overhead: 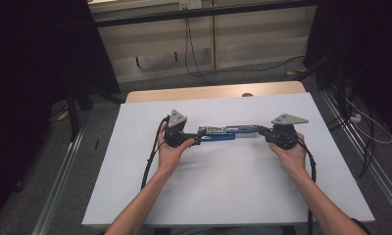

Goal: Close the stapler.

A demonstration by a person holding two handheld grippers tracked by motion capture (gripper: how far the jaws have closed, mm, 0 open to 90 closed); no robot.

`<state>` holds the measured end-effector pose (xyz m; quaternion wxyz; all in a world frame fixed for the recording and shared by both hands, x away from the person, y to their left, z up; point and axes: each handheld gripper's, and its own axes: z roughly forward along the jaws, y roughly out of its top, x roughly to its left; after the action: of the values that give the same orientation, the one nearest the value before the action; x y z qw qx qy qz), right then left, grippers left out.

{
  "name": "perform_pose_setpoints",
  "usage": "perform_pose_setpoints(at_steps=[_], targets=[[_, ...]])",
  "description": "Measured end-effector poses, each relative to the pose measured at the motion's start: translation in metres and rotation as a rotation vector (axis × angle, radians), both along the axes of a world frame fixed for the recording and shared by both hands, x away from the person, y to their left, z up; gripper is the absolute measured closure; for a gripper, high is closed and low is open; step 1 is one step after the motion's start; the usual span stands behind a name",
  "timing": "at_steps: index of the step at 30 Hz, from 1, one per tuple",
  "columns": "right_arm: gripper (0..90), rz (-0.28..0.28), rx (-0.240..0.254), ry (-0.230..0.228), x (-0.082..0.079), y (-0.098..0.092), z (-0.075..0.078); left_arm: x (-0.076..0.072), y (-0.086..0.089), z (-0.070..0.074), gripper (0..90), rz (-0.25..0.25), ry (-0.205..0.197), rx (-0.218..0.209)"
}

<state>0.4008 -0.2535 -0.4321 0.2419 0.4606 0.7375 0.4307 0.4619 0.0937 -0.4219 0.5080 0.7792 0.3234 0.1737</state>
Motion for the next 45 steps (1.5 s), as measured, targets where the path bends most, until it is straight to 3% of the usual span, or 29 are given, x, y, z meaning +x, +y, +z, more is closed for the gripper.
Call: perform_pose_setpoints(at_steps=[5, 11, 13, 16, 24, 30, 31, 36, 41, 45], targets=[[90.0, 0.018, -0.001, 0.009, 0.001, 0.002, -0.003, 0.0, -0.003, -0.003, 9.9, -0.01, 0.002, 0.036], [90.0, 0.025, -0.006, 0.025, 0.001, 0.004, -0.004, 0.0, -0.008, -0.007, 21.9, -0.032, 0.028, 0.06], [90.0, 0.025, -0.012, 0.026, 0.001, 0.003, -0.005, -0.001, -0.009, -0.008, 28.9, -0.037, 0.023, 0.081], [90.0, 0.02, -0.022, 0.035, 0.002, 0.002, -0.006, -0.001, -0.011, -0.007, 41.4, -0.036, 0.028, 0.081], [90.0, -0.007, -0.014, 0.049, 0.003, -0.005, -0.008, 0.0, -0.01, -0.007, 63.3, -0.045, 0.029, 0.079], [90.0, -0.001, -0.023, 0.057, 0.004, -0.004, -0.01, -0.001, -0.012, -0.012, 84.3, -0.109, 0.074, 0.078], [90.0, 0.003, -0.03, 0.059, 0.004, -0.003, -0.01, -0.002, -0.014, -0.013, 88.5, -0.099, 0.075, 0.083], [90.0, 0.003, -0.038, 0.07, 0.005, -0.003, -0.011, -0.001, -0.018, -0.016, 90.0, -0.111, 0.091, 0.085], [90.0, 0.003, -0.028, 0.075, 0.005, -0.004, -0.011, 0.001, -0.019, -0.023, 90.0, -0.099, 0.088, 0.136], [90.0, 0.008, -0.04, 0.088, 0.007, -0.005, -0.013, 0.003, -0.018, -0.024, 90.0, -0.088, 0.096, 0.127]])
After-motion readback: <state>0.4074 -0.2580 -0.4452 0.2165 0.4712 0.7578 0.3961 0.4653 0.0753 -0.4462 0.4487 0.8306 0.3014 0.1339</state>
